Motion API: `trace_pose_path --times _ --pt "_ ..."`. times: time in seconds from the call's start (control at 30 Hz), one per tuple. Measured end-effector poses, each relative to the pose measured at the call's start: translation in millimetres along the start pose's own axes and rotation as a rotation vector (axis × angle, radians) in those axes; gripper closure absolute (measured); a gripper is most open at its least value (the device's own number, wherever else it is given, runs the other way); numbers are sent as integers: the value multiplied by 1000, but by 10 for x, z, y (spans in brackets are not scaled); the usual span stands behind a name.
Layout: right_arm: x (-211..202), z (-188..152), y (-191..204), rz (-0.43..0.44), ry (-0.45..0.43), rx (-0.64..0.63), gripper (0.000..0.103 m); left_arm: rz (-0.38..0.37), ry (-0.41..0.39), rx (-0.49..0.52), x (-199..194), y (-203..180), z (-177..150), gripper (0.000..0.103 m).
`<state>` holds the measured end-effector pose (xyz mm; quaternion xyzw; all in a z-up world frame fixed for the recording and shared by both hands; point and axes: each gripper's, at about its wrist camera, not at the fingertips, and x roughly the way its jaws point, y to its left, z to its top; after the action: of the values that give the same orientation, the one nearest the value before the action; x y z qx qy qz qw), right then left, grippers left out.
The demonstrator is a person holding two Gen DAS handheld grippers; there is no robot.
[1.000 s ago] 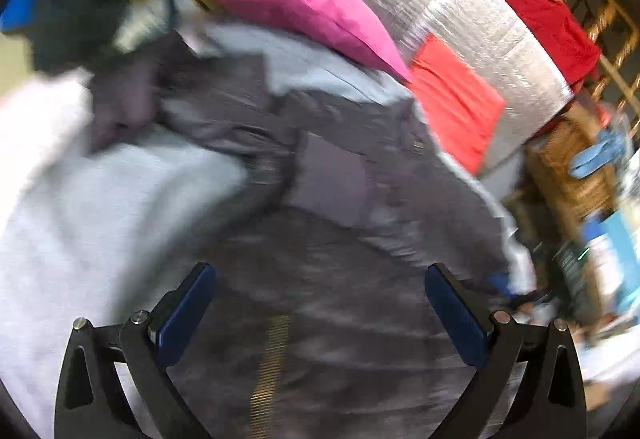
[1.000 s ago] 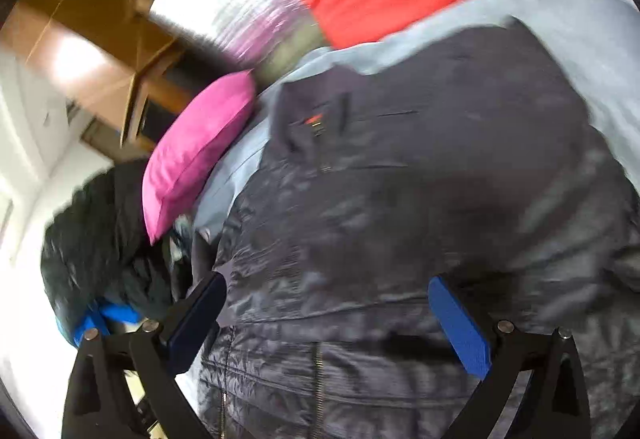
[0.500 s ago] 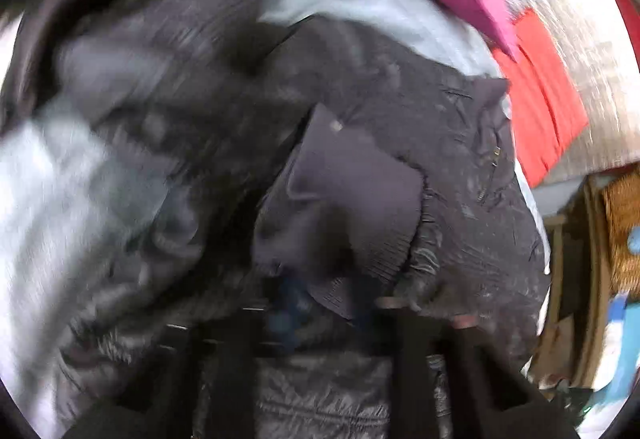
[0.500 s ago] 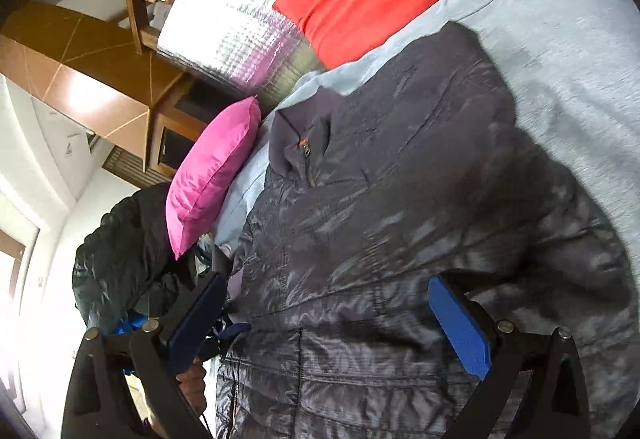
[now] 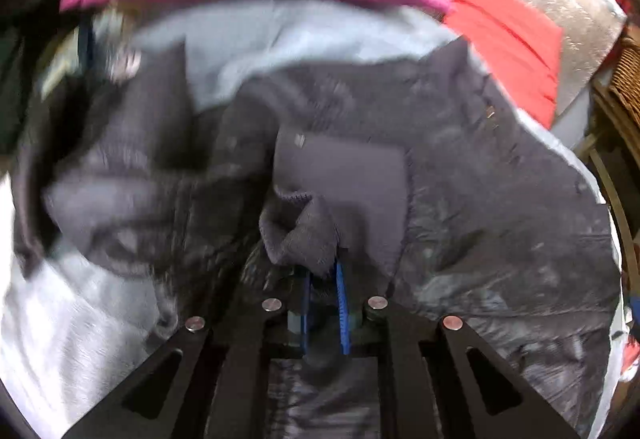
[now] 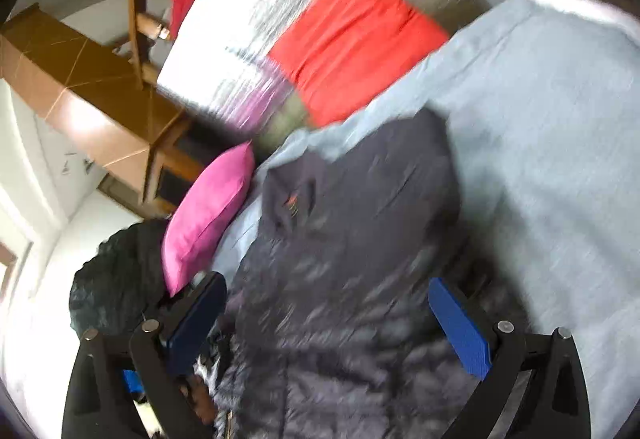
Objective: Fold large clothes
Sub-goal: 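Grasp the ribbed cuff of the other sleeve with the left tool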
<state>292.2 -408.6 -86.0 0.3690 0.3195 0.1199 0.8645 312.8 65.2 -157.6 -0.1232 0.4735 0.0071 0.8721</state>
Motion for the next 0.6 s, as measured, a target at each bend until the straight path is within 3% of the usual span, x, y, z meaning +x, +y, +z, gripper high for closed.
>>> trace_pose_path --times 0.1,0.2,0.3,0.37,0.43,0.47,0.6 --pt "241 219 -122 -158 60 -59 0 4 -10 6 14 -35 -5 87" --pt "526 329 -308 -204 155 -55 5 28 -19 37 16 -88 -10 87" --pt "691 328 -357 -225 219 -73 24 41 -36 67 26 -163 -25 87" --pt "799 260 -315 -250 280 -136 30 49 -38 80 50 -225 -20 86" --pt "868 195 -293 -310 313 -206 50 44 -34 76 56 -192 34 86" --pt "857 185 -299 -324 314 -218 69 40 -31 74 55 -200 52 86" --pt "742 205 -222 -365 294 -300 80 18 -50 109 -91 -228 -17 86"
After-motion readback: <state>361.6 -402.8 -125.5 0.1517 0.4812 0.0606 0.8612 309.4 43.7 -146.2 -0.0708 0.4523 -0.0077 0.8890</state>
